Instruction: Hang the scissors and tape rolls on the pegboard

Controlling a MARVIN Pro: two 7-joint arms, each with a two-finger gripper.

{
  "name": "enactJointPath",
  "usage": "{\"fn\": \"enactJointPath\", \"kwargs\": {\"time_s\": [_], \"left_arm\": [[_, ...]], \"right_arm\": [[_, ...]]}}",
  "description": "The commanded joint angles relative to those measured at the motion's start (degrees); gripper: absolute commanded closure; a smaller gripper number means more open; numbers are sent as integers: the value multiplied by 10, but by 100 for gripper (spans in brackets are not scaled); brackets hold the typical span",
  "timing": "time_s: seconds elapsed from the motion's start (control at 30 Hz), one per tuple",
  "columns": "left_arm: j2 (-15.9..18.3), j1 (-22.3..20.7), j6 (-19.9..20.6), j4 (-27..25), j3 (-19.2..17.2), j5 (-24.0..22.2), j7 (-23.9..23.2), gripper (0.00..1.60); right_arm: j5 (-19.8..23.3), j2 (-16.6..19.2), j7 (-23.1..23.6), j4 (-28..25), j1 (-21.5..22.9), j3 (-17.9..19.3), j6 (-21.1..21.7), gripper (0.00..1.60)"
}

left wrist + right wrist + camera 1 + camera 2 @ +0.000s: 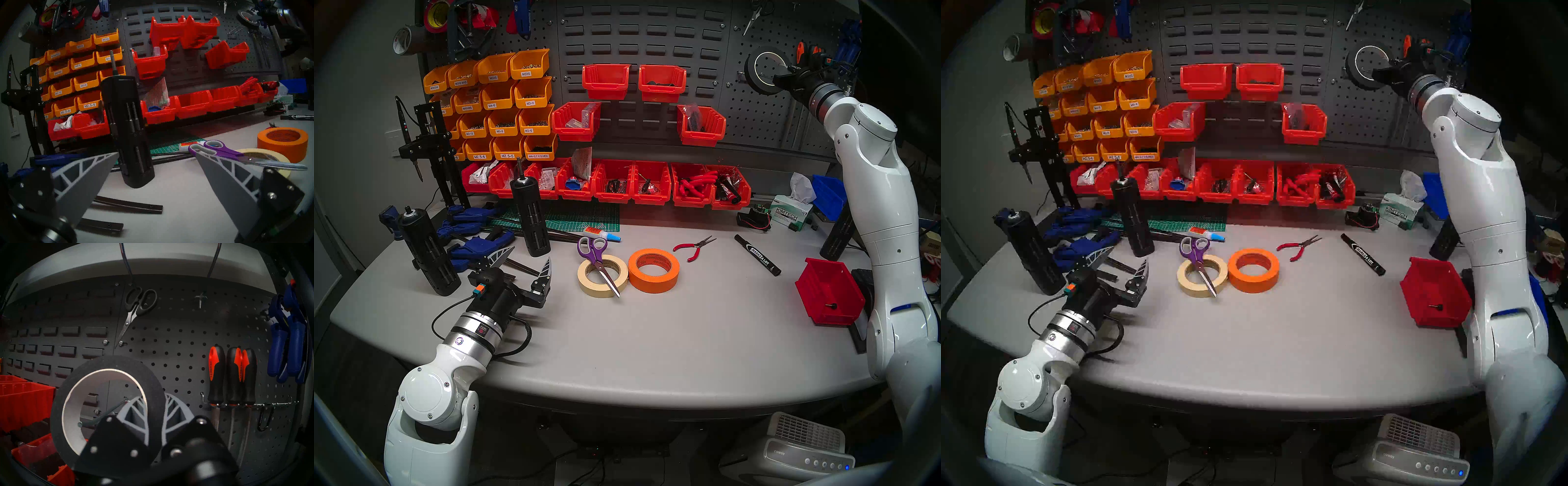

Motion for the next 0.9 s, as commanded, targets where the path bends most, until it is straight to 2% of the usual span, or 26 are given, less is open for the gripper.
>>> {"fn": "enactJointPath", "kwargs": {"time_s": [0.0,0.87], "left_arm": [[0,0,-3,-8,1,0,0,0],[0,0,-3,-8,1,0,0,0]], "right_arm": [[-4,10,-1,-11,24,6,9,160],[11,24,5,-45,-32,34,32,160]]}}
